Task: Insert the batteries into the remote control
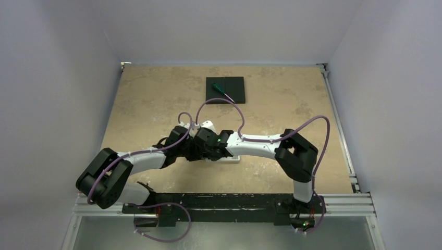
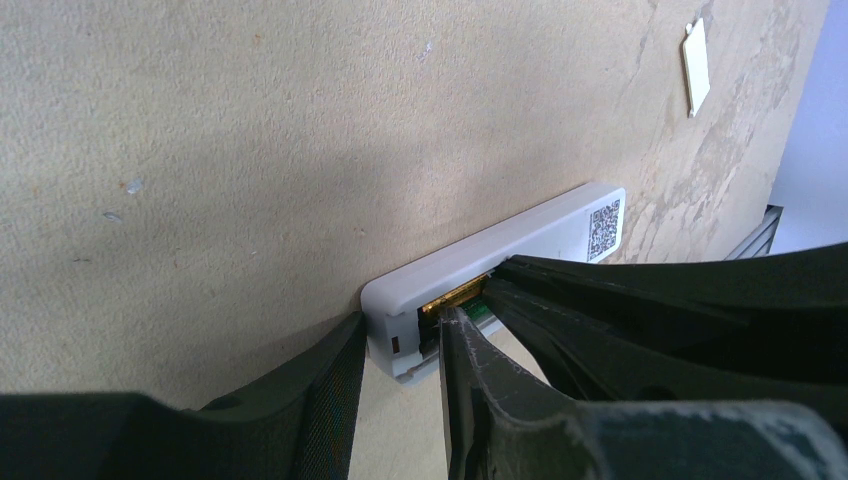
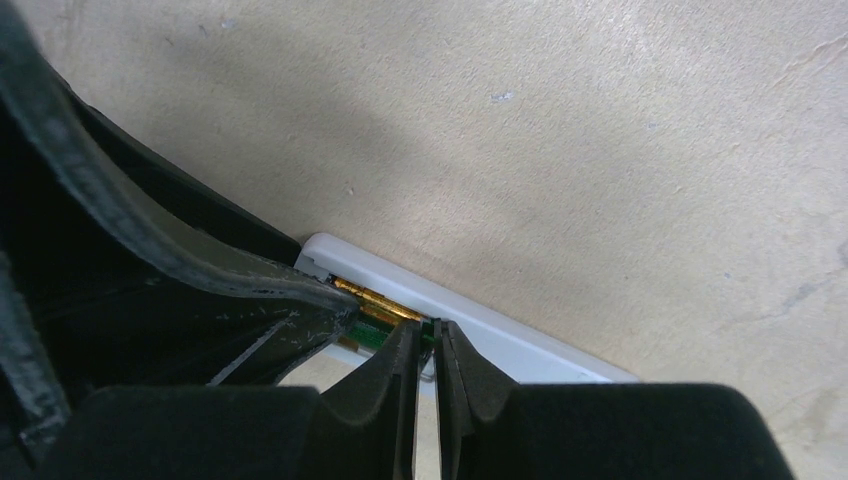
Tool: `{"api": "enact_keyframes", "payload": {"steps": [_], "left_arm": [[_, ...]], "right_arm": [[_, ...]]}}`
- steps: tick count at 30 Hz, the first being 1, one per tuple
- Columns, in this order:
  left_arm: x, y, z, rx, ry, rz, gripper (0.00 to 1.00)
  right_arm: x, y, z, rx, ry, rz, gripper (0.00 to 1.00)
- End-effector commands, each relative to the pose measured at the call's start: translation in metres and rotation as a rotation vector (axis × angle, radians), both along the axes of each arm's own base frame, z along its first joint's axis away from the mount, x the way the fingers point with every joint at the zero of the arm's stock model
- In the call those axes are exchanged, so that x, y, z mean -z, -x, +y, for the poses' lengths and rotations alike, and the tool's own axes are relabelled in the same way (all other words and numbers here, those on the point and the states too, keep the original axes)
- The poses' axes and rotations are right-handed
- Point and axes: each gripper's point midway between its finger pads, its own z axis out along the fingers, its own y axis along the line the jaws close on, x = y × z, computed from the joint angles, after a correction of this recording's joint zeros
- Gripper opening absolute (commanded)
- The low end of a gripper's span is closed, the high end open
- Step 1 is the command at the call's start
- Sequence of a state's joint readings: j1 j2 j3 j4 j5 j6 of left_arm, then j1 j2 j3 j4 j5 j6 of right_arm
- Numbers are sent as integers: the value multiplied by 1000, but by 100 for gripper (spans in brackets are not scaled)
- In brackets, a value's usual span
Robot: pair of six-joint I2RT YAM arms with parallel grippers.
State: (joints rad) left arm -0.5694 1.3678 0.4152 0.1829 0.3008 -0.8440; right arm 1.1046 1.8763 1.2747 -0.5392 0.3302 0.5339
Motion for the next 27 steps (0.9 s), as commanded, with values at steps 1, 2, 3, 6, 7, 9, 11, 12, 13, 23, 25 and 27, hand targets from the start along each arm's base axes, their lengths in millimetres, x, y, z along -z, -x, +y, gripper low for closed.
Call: {"api": "enact_keyframes", "payload": {"steps": [1, 2, 3, 6, 7, 9, 11, 12, 13, 23, 25, 27], "left_arm": [[-1, 1, -5, 40, 16, -25, 32], [0, 1, -5, 41, 16, -24, 32], [0, 2, -5, 43, 17, -25, 32], [1, 4, -4, 48, 16, -21, 32], [1, 4, -4, 49, 15, -23, 32], [1, 5, -3, 51, 12, -21, 32], [0, 5, -3, 55, 10, -24, 32], [0, 5, -2, 55, 6, -24, 31], [1, 6, -2, 56, 3, -23, 32], [-1, 6, 1, 54, -13, -27, 32], [-3, 6, 1, 54, -14, -29, 32], [-4, 6, 2, 52, -18, -30, 32]], "right_arm": [[36, 12, -5, -13, 123, 30, 16], [37, 11, -5, -12, 134, 27, 16], [37, 11, -6, -10, 142, 23, 16], [33, 7, -8, -2, 158, 6, 16], [31, 6, -8, 1, 160, 1, 16], [27, 5, -7, 7, 155, -6, 16], [22, 3, -5, 10, 147, -15, 16], [19, 3, -5, 12, 143, -18, 16], [17, 2, -4, 15, 138, -22, 16], [-21, -7, 0, 45, 62, -95, 22], [-30, -9, -3, 57, 57, -115, 25], [-39, -10, -5, 68, 43, -132, 27]]}}
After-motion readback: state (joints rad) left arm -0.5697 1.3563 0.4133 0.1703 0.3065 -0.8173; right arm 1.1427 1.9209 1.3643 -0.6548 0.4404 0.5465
